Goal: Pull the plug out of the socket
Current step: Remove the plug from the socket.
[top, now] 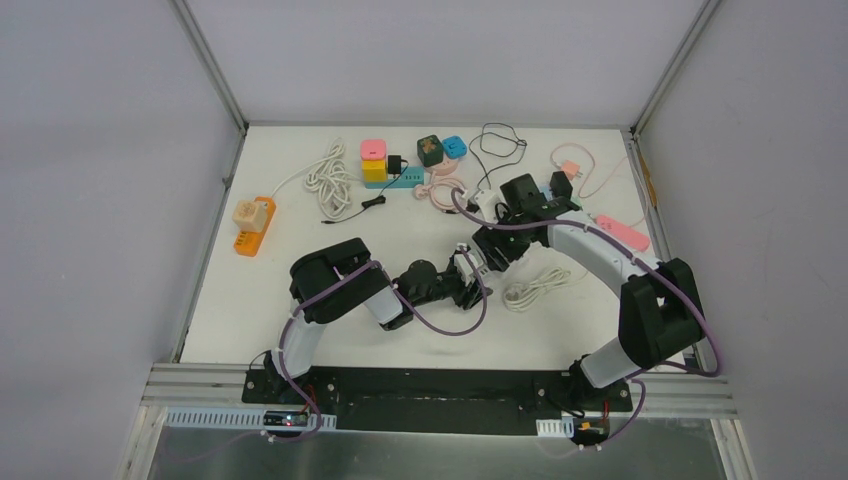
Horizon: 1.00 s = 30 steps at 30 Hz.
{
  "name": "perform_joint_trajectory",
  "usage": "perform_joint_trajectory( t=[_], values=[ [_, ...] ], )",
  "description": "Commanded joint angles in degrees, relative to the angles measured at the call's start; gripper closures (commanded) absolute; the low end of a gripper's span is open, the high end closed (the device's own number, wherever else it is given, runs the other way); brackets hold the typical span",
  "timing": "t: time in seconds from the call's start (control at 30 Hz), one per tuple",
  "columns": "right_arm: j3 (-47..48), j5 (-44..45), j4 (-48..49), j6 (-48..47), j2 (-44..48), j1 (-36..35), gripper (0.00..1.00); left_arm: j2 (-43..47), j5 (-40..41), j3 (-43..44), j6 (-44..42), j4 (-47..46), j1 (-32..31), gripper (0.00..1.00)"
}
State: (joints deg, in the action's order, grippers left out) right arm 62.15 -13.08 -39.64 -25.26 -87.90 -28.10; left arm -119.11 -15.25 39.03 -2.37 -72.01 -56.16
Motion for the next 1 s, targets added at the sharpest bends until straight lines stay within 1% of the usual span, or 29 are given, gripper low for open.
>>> perform_joint_trajectory(
  t=[0.0, 0.17, 0.37, 0.47, 0.57, 0.7, 0.77, 0.87, 0.97],
  values=[
    [1.4, -12.0, -1.9, -1.8, 3.1, -5.8, 1.0, -0.6, -1.9, 0.4, -0.9, 5.5, 0.6, 1.0],
    [2.0, -8.8, -2.4, -2.2, 2.9, -6.1, 1.0, -0.6, -1.7, 0.6, -1.0, 5.9, 0.7, 1.0],
    [2.1, -13.3, -3.6, -2.2, 4.1, 1.9, 1.0, -0.6, -2.0, 0.6, -1.0, 5.9, 0.7, 1.0],
    [2.1, -15.1, -3.7, -2.0, 4.2, 3.4, 1.0, -0.5, -2.3, 0.4, -1.0, 5.7, 0.7, 1.0],
    [1.9, -15.6, -3.2, -1.5, 3.8, 1.6, 1.0, -0.6, -2.5, 0.4, -0.9, 5.4, 0.7, 1.0],
    [2.0, -12.4, -2.2, -1.4, 2.9, -5.0, 1.0, -0.5, -2.4, 0.3, -0.8, 5.3, 0.7, 1.0],
    [2.2, -11.6, -2.4, -1.5, 2.2, -7.0, 1.0, -0.5, -2.1, 0.3, -0.8, 5.4, 0.6, 1.0],
    [2.3, -10.1, -2.3, -1.6, 2.3, -7.9, 1.0, -0.6, -1.8, 0.5, -0.9, 5.7, 0.7, 1.0],
    [2.2, -10.2, -2.4, -1.7, 2.7, -6.1, 1.0, -0.7, -1.9, 0.8, -1.0, 6.2, 0.7, 1.0]
  ],
)
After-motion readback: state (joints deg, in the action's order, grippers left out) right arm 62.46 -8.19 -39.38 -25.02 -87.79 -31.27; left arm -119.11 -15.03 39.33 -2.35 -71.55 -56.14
